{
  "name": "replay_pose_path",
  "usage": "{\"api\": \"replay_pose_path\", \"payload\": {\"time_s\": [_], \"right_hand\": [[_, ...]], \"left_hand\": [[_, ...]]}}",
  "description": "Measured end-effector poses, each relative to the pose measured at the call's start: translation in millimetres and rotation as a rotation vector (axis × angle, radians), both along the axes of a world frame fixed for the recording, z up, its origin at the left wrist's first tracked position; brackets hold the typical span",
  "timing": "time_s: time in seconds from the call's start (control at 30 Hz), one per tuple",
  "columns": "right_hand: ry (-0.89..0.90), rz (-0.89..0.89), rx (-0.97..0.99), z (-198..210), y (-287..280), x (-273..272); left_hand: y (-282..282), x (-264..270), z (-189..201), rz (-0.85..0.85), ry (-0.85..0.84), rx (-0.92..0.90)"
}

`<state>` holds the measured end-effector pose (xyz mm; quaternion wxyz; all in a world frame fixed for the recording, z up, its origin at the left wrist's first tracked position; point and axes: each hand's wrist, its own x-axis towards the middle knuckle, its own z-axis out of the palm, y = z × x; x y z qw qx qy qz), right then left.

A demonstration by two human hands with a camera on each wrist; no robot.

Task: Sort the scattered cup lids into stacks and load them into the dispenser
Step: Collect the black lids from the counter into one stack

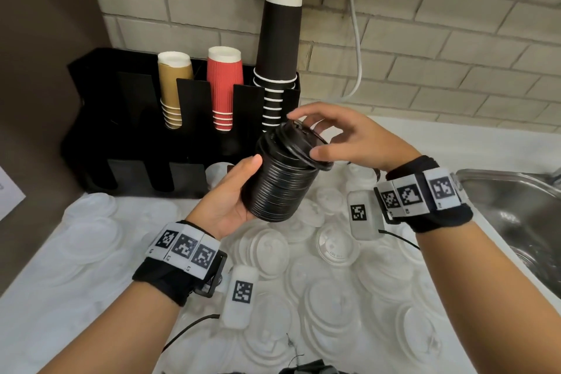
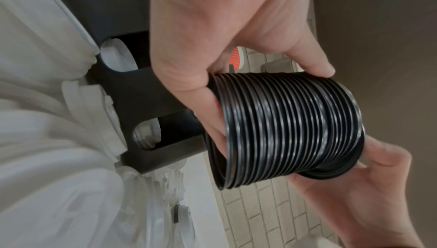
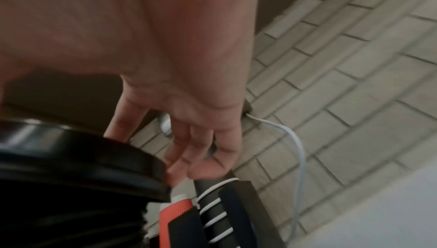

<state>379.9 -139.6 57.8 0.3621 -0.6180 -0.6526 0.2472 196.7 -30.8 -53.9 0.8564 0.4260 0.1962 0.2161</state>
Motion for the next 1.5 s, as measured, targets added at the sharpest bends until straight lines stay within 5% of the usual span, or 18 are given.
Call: {"api": "replay_pose_path", "payload": {"time_s": [0.27, 0.53, 0.7, 0.8, 0.93, 1.0, 1.07, 1.3, 1.5], "right_hand": [[-0.226, 0.031, 0.037, 3.8, 3.2, -12.3], [-0.216, 0.028, 0.053, -1.1, 9.9, -11.1], [0.012, -0.025, 0.075, 5.5, 5.9, 16.6], [0.191, -0.342, 0.120, -5.5, 10.2, 62.7], [0.157, -0.693, -0.368, -57.0, 24.8, 120.8], [-0.088, -0.756, -0.606, -88.0, 31.7, 142.0], [-0.251, -0.800, -0.691, -105.7, 35.2, 152.7], [-0.449, -0.789, -0.674, -130.5, 47.5, 182.7], [-0.547, -0.710, -0.861, -151.6, 55.5, 191.7]], "left_hand": [[-4.9, 1.5, 1.8, 0.020, 0.045, 0.047], [-5.4, 3.1, 0.2, -0.023, -0.032, -0.011], [0.6, 4.9, 3.5, -0.062, -0.101, 0.022], [5.6, 4.0, 2.5, -0.073, -0.100, 0.039], [10.1, 3.6, 2.7, -0.103, -0.129, 0.053], [12.2, 5.2, 3.9, -0.107, -0.140, 0.062], [14.2, 7.3, 3.6, -0.105, -0.148, 0.061], [17.9, 8.5, 0.3, -0.100, -0.170, 0.062], [21.8, 6.6, -2.9, -0.046, -0.129, 0.040]]}}
